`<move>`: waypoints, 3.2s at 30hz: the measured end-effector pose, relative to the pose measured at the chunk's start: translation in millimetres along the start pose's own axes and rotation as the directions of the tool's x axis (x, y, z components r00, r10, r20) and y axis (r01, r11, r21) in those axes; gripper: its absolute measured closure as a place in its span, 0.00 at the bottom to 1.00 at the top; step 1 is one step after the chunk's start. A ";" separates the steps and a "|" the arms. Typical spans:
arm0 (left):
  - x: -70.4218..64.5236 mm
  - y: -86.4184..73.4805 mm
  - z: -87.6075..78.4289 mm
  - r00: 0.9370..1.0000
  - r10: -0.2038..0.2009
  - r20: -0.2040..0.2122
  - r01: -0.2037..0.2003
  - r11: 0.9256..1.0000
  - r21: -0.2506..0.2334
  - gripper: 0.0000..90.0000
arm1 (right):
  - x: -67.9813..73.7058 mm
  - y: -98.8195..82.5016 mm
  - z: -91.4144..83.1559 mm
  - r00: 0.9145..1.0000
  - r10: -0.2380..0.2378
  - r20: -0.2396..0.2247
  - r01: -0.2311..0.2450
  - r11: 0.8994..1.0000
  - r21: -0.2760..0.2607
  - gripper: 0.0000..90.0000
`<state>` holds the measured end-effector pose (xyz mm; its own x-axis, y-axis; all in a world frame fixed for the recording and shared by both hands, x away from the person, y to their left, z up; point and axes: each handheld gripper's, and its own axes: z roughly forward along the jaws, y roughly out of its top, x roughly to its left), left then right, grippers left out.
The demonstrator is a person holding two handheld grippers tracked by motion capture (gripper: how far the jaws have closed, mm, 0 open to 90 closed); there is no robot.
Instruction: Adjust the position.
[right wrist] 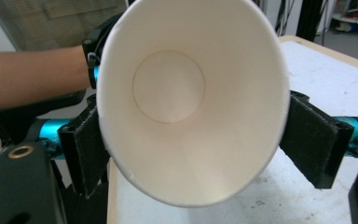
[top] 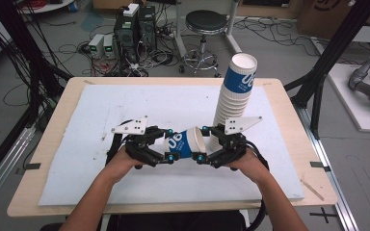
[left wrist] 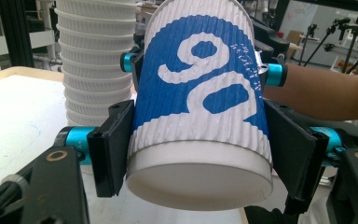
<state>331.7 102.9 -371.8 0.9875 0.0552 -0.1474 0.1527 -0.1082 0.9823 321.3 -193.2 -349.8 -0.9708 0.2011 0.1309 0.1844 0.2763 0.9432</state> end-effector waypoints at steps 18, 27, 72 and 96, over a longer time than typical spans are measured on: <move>-8.1 16.1 18.2 0.991 0.128 -0.036 -0.111 0.943 0.313 0.25 | 4.1 10.2 0.4 0.993 -0.116 -0.005 0.115 0.979 0.166 0.27; -6.3 11.3 22.4 0.995 0.095 -0.006 -0.089 0.954 0.286 0.32 | 5.1 13.5 4.3 0.995 -0.099 -0.009 0.099 0.980 0.174 0.25; -7.2 7.0 35.2 0.994 0.112 -0.010 -0.104 0.953 0.284 0.31 | 7.1 13.7 9.1 0.993 -0.114 -0.013 0.114 0.978 0.174 0.26; 3.6 -8.3 -18.8 0.929 0.014 -0.369 -0.032 0.999 -0.041 0.29 | 6.4 -19.7 -37.2 0.975 -0.064 0.212 0.054 0.997 0.050 0.22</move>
<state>333.3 122.7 -378.3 0.9057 0.4162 -0.0802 0.1194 -0.0690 0.9904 305.7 -232.4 -356.1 -0.9257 0.3781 0.0026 0.1388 0.3335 0.9325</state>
